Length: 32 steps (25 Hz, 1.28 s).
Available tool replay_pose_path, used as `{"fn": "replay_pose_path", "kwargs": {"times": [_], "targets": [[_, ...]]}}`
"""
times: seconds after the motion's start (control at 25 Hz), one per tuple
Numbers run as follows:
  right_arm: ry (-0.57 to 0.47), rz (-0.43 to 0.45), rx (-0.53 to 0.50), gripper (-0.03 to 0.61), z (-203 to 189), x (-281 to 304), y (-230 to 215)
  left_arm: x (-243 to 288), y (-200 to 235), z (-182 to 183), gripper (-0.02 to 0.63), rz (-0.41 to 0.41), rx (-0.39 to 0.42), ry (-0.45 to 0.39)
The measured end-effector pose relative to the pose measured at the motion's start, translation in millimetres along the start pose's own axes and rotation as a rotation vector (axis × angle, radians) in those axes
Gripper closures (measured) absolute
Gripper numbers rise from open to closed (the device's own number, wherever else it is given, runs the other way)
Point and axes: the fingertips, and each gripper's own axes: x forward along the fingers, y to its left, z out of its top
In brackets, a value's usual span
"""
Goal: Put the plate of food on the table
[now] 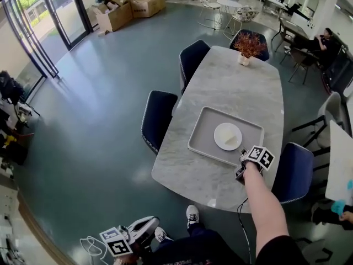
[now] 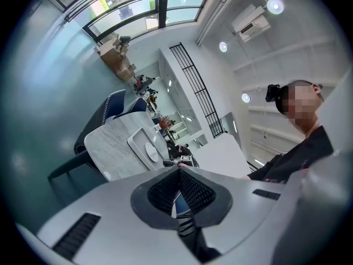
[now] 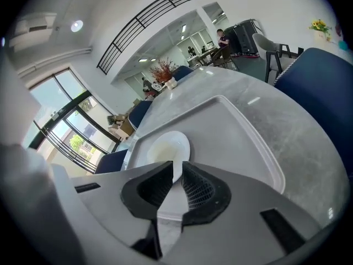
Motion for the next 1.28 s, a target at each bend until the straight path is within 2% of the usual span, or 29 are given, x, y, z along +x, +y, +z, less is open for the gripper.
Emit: {"fn": "replay_pose_path", "kwargs": {"times": [0.08,0.2,0.48,0.72,1.12,1.28], "targets": [[-0.018,0.032,-0.001,0.543,-4,-18,3,-2,-2,0,0.607,-0.021,0.012,0.029],[-0.047,0.087,0.017,0.560,-14,-48,9,-6,-4,-2,0.607,-0.057,0.028,0.069],[-0.079,0.222,0.047,0.566,-72,-128,41,-31,-9,-14,0.608,-0.119,0.060,0.165],[-0.064,0.357,0.013,0.566,-156,-207,78,-55,-15,-29,0.608,-0.182,0.088,0.260],[-0.010,0.567,-0.025,0.566,-339,-323,135,-92,-22,-62,0.609,-0.288,0.155,0.443],[0.006,0.606,-0.092,0.566,-382,-351,150,-102,-29,-75,0.609,-0.311,0.183,0.479]]}}
